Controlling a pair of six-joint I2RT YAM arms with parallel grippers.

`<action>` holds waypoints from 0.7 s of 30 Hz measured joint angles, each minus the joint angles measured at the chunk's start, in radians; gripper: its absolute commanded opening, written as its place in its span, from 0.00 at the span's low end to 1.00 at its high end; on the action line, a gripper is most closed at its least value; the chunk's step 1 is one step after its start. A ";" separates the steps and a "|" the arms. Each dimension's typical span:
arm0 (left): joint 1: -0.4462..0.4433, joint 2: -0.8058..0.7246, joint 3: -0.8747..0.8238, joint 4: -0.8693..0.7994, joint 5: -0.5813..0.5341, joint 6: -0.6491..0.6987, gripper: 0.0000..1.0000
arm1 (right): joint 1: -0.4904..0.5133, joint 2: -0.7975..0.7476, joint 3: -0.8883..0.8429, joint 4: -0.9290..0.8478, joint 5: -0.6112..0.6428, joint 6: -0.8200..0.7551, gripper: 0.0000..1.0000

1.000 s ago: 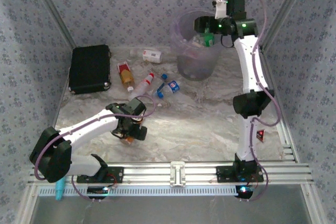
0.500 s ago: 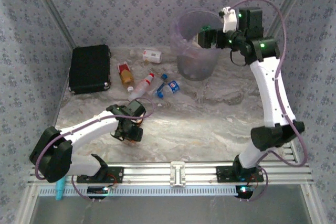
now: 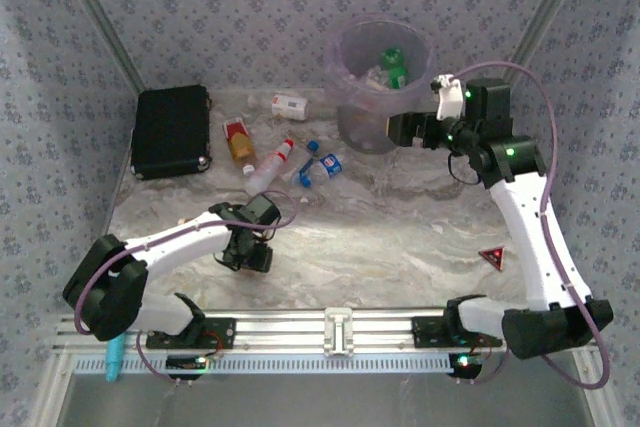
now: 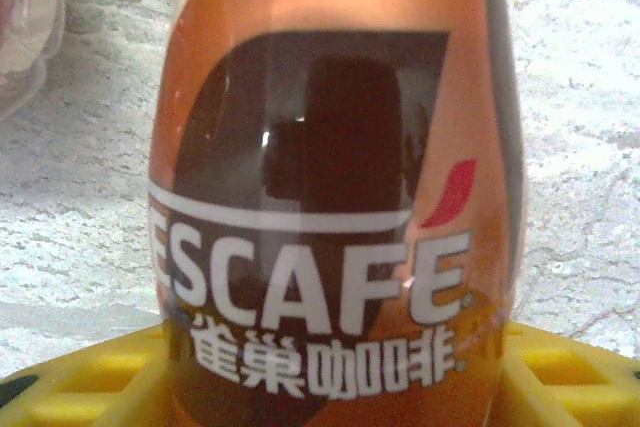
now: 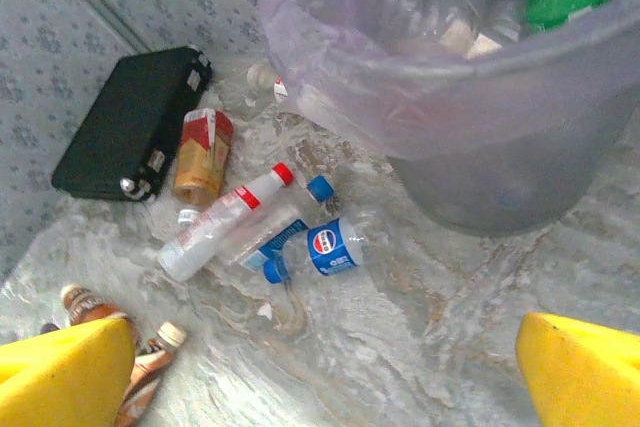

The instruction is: Put the plastic bottles in the bin

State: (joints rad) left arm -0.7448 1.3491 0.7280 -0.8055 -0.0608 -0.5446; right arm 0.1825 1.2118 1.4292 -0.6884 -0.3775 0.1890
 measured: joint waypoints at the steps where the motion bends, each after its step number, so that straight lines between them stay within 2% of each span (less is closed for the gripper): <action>1: -0.002 -0.001 0.000 0.002 0.000 -0.002 0.54 | -0.003 -0.015 -0.035 0.017 -0.006 0.013 1.00; 6: -0.003 -0.025 0.018 -0.006 0.001 0.002 0.45 | 0.003 -0.056 -0.151 0.082 -0.049 0.063 1.00; 9: -0.003 -0.055 0.076 0.008 0.016 0.017 0.38 | 0.047 -0.063 -0.186 0.106 -0.098 0.085 1.00; 15: 0.016 -0.116 0.175 0.234 0.092 0.074 0.15 | 0.189 -0.043 -0.278 0.208 -0.199 0.159 0.92; 19: 0.075 -0.082 0.193 0.417 0.216 0.097 0.00 | 0.251 0.041 -0.333 0.336 -0.249 0.251 0.90; 21: 0.100 -0.058 0.193 0.495 0.283 0.099 0.00 | 0.279 0.089 -0.334 0.391 -0.258 0.280 0.88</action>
State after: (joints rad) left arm -0.6449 1.2907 0.9211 -0.3107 0.2222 -0.4454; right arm 0.4618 1.3010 1.0950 -0.2977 -0.6353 0.4686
